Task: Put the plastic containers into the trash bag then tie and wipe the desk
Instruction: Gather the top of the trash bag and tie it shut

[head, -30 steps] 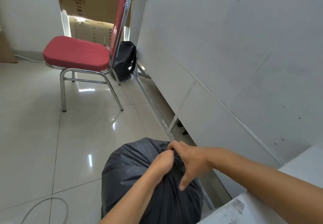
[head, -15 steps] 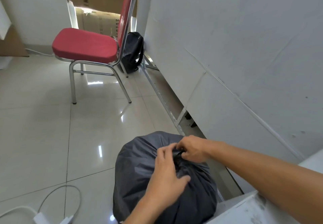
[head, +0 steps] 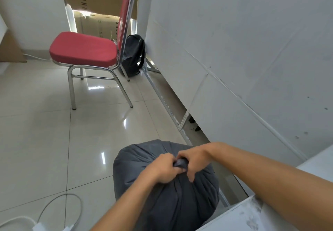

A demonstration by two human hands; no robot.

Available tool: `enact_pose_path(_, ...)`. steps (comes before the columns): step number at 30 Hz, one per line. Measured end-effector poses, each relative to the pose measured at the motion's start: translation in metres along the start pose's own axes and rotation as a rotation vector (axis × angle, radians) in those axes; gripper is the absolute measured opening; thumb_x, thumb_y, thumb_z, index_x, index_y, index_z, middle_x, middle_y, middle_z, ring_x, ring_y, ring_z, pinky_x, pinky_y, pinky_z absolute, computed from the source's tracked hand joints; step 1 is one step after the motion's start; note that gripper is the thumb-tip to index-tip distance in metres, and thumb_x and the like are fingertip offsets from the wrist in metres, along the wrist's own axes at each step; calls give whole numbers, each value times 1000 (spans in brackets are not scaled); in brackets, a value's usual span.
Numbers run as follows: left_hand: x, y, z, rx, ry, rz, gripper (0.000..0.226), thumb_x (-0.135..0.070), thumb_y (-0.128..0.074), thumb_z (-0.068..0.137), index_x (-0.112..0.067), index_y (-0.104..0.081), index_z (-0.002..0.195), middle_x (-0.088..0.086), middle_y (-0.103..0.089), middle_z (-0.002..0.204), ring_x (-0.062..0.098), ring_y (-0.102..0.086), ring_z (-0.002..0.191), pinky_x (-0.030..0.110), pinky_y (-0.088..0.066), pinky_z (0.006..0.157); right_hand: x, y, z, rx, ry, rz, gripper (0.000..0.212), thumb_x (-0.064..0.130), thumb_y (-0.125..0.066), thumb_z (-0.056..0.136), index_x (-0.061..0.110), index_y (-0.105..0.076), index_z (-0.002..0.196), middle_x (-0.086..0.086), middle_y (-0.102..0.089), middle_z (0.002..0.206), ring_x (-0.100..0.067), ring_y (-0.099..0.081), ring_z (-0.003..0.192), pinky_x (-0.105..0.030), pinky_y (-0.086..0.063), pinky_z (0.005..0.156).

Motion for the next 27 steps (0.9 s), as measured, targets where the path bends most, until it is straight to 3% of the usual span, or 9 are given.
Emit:
enact_pose_path(3,-5,10,-1,177,-89,23,35,-49,-57,93,-17,-71,98,0,-61,79,16,-54,69,33,-41,69,-3,-2,1,6,-16,-100,57,27,-74,88,14,-52,138,-6,-57,135,-27,-55,121,-39,-43,102)
enact_pose_path(7,-10,8,-15,92,-131,-15,37,-62,-54,88,-30,-56,69,-5,-48,61,9,-45,56,35,-39,67,-3,1,1,-5,-87,-61,40,16,-68,90,4,-60,127,-13,-60,127,-28,-56,111,-38,-44,96)
enact_pose_path(13,-17,-3,-30,-184,-67,114,39,-50,-30,102,-21,-54,92,6,-68,103,31,-58,102,41,-37,97,0,-2,-7,53,-174,-105,14,-2,-54,89,2,-52,102,-15,-46,111,-29,-43,98,-31,-37,77)
enact_pose_path(16,-16,-8,-27,-121,-31,88,42,-41,-19,106,-22,-55,115,11,-65,114,34,-56,111,44,-33,101,4,-6,-11,122,-189,-32,38,0,-45,91,3,-50,128,-19,-46,135,-39,-45,120,-40,-35,98)
enact_pose_path(18,-4,-13,-20,-83,34,171,47,-41,-15,105,-34,-28,150,12,-62,121,35,-54,117,49,-32,104,3,-5,-15,126,-211,22,47,6,-44,93,6,-45,141,-19,-41,149,-40,-40,134,-43,-32,110)
enact_pose_path(19,5,-16,-16,-59,89,232,51,-46,-16,103,-37,-25,153,12,-61,123,34,-54,119,50,-32,104,-2,-3,-16,103,-239,-7,47,12,-45,97,7,-43,144,-17,-42,148,-38,-42,134,-41,-34,108)
enact_pose_path(22,28,-15,-11,-60,267,211,72,-65,-19,95,-19,-63,128,11,-64,128,29,-55,122,47,-31,106,-17,4,-17,35,-285,-119,47,29,-52,100,6,-49,141,-12,-50,131,-31,-51,117,-36,-41,100)
enact_pose_path(25,32,-16,-7,-56,304,366,71,-66,-24,95,-13,-65,119,10,-63,131,29,-54,124,47,-26,111,-18,4,-13,38,-271,-148,33,28,-50,102,7,-58,127,-12,-53,123,-29,-53,108,-35,-41,90)
enact_pose_path(27,35,-16,-7,-135,257,492,60,-62,-30,95,-18,-55,127,8,-54,136,29,-48,126,47,-28,108,-14,6,-12,10,-272,-145,39,26,-47,103,3,-55,133,-13,-55,134,-31,-54,119,-36,-42,96)
Point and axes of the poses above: each hand's wrist, its own z-axis towards the middle knuckle, its own y-axis out of the back of the hand, x = y × z, the point moved 6 cm from there along z, towards the middle knuckle
